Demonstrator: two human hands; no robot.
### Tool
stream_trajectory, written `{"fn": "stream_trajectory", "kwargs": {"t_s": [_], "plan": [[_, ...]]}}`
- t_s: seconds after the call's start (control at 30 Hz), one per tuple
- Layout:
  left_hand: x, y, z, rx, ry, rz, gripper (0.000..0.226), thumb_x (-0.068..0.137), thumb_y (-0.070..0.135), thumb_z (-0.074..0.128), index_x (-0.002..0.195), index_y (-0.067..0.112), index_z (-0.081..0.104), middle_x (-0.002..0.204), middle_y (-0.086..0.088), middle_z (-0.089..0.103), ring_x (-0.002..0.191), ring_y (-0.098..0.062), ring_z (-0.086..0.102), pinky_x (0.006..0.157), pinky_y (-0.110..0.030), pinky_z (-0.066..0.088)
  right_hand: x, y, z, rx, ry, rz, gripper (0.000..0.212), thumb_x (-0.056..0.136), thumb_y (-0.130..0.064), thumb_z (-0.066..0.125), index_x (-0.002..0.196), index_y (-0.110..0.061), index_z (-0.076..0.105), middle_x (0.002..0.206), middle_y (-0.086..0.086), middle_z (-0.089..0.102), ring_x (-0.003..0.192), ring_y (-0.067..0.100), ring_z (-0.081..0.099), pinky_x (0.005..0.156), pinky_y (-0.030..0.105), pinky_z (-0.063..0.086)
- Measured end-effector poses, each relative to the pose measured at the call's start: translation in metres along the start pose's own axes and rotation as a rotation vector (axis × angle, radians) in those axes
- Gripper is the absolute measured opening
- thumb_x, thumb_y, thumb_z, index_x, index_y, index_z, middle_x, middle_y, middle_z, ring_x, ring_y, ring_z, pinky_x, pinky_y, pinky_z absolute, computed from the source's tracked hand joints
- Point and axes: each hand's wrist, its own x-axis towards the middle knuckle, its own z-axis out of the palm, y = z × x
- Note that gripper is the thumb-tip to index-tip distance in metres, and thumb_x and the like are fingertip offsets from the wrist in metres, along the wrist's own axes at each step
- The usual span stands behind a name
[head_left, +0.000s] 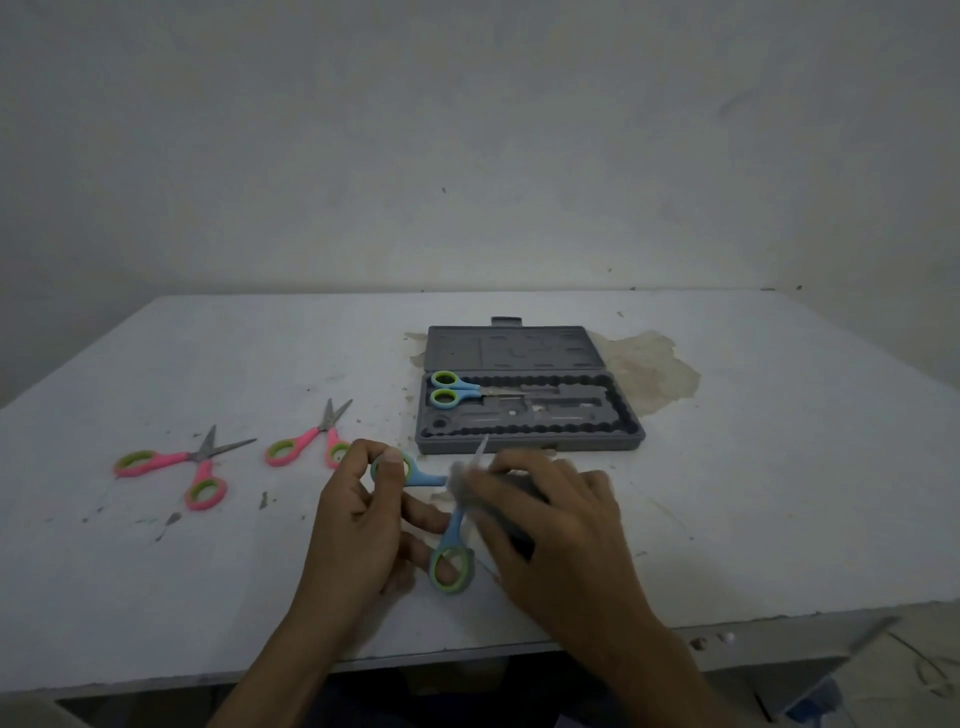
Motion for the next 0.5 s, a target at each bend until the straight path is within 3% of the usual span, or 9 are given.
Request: {"fn": "stream_trajectory", "kwargs": {"t_s": [0.13,0.3,0.4,0.5], "plan": [[0.003,0.001,-0.003,-0.034,0.017,-0.054,0.023,0.103,0.033,0.039,0.094,0.014,0.049,0.058,-0.011,0.068,0.030,-0.017,0.047,0.037,-0.016,0.029,0.000,0.006,-0.009,0.011,0.234,0.150,0.032,0.089,-0.033,0.062,0.120,-0.024,0.066,0.115,0.001,0.060,0.096,0.018,0.058,0.071,0.034,0.039],[0.003,0.003,-0.002,-0.050,0.023,-0.073,0.022,0.104,0.031,0.039,0.093,0.014,0.048,0.056,-0.009,0.068,0.028,-0.016,0.046,0.037,-0.015,0.028,-0.002,0.001,-0.018,0.089,0.316,0.208,0.035,0.090,-0.034,0.056,0.119,-0.017,0.067,0.114,0.002,0.057,0.086,0.015,0.057,0.073,0.027,0.033],[0.001,0.004,-0.002,-0.037,0.025,-0.060,0.022,0.104,0.031,0.039,0.093,0.014,0.048,0.057,-0.011,0.069,0.029,-0.017,0.047,0.036,-0.015,0.029,-0.002,-0.002,-0.017,0.093,0.233,0.149,0.034,0.088,-0.034,0.057,0.119,-0.021,0.066,0.115,0.000,0.059,0.088,0.015,0.057,0.071,0.030,0.037],[-0.001,0.006,-0.001,0.010,0.015,-0.024,0.022,0.103,0.032,0.038,0.091,0.016,0.048,0.061,-0.014,0.070,0.033,-0.022,0.051,0.036,-0.018,0.030,-0.002,-0.008,-0.009,0.018,0.036,0.000,0.032,0.087,-0.037,0.055,0.118,-0.031,0.060,0.112,-0.004,0.060,0.090,0.014,0.057,0.070,0.032,0.040]]}}
